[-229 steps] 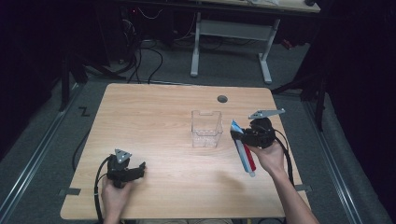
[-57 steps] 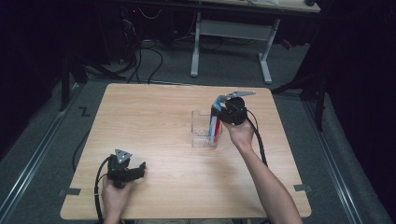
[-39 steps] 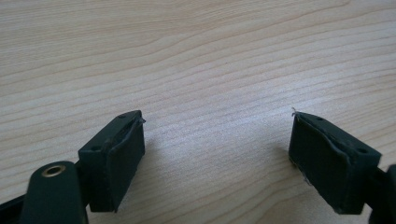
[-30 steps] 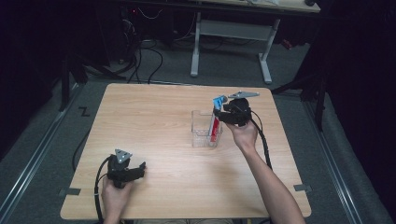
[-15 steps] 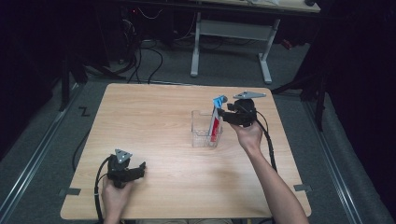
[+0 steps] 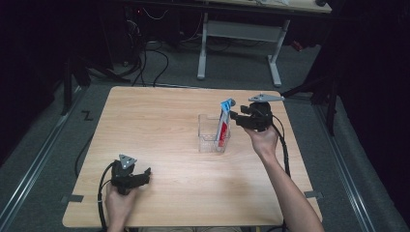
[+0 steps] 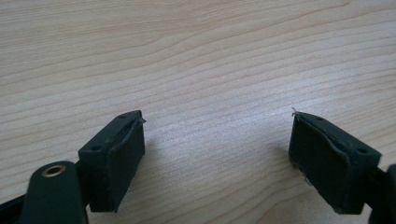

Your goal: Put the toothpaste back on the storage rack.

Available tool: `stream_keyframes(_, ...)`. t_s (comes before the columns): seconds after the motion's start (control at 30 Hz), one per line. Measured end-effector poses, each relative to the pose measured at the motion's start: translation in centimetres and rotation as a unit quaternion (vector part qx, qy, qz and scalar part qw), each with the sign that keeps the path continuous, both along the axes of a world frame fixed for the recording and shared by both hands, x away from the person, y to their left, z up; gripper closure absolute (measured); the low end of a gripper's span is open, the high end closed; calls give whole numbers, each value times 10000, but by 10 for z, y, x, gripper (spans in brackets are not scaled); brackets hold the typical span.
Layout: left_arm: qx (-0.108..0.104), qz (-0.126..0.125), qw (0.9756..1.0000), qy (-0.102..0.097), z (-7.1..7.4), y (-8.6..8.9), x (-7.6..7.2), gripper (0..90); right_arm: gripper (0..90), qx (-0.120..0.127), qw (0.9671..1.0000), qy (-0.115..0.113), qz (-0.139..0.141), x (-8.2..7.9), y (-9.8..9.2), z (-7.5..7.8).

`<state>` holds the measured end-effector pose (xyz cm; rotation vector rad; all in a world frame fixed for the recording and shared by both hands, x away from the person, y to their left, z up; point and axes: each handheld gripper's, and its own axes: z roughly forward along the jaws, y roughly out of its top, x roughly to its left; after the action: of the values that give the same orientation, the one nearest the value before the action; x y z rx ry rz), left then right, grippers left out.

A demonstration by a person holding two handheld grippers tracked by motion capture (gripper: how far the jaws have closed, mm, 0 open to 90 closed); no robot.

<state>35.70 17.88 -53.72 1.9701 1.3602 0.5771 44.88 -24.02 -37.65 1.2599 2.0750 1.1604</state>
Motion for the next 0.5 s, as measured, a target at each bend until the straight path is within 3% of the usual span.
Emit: stream_keyframes(0.5,6,-3,10000,4,0,0,0,187,439,84,9999,-31,-79,-11,-17,11)
